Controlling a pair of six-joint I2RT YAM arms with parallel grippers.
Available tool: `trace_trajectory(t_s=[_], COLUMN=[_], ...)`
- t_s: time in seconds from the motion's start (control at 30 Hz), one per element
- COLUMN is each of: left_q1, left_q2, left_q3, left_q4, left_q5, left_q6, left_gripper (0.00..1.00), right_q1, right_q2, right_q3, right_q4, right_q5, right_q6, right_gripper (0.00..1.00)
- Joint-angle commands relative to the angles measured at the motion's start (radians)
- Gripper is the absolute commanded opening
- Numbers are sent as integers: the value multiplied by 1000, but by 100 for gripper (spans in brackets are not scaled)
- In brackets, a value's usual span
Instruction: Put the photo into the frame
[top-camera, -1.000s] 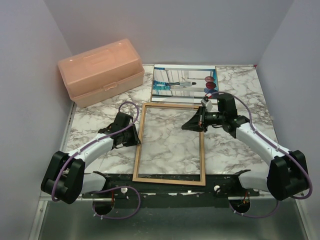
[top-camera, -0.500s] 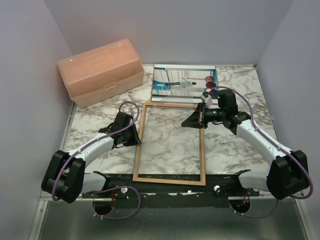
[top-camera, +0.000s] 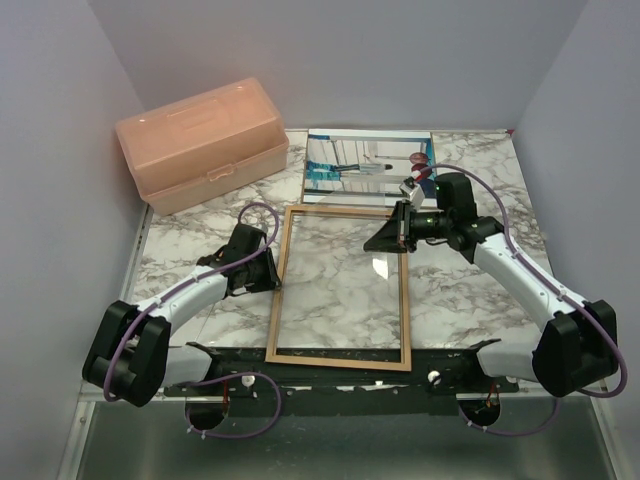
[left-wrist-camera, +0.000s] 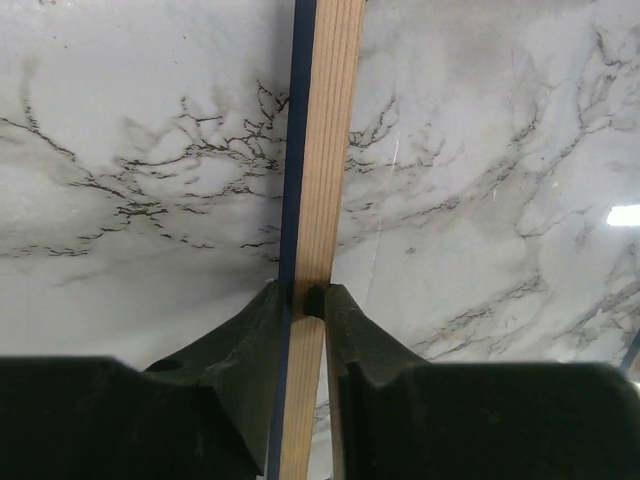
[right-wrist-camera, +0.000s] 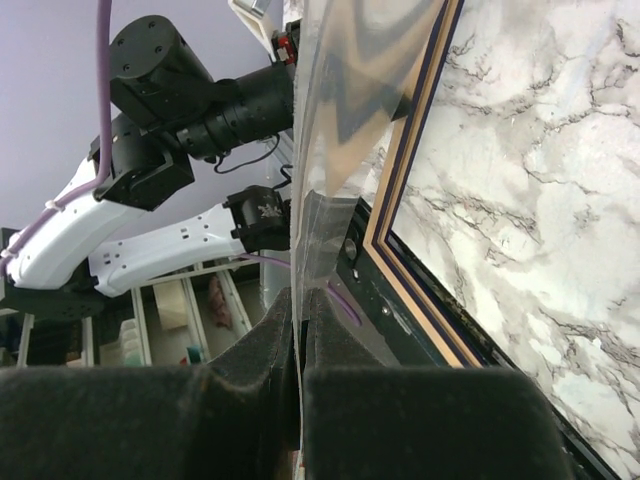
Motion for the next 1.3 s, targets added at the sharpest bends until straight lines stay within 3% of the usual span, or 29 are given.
trace_trajectory(t_s=[0.0, 0.1, 0.2, 0.33, 0.43, 0.53, 1.27], left_q1=[-8, -5, 4, 15, 17, 17, 17], left_q2=[-35, -105, -172, -196, -170, -135, -52], left_q3=[-25, -45, -54, -54, -50, -43, -19], left_q4=[-23, -14, -11, -25, -28, -22, -23], left_q5=[-16, -10, -4, -29, -41, -48, -57], left_q6=[26, 23, 17, 14, 22, 27, 40], left_gripper=[37, 57, 60, 51, 37, 32, 21], right_q1=[0, 0, 0, 0, 0, 0, 0], right_q2=[5, 9, 8, 11, 11, 15, 21], right_q3=[42, 35, 37, 46, 49, 49, -45], right_q4=[-41, -40, -38, -42, -40, -36, 32], right_q5=[-19, -19, -21, -24, -28, -29, -15], right_q6=[-60, -62, -65, -69, -68, -65, 11], right_gripper=[1, 1, 1, 1, 1, 1, 1])
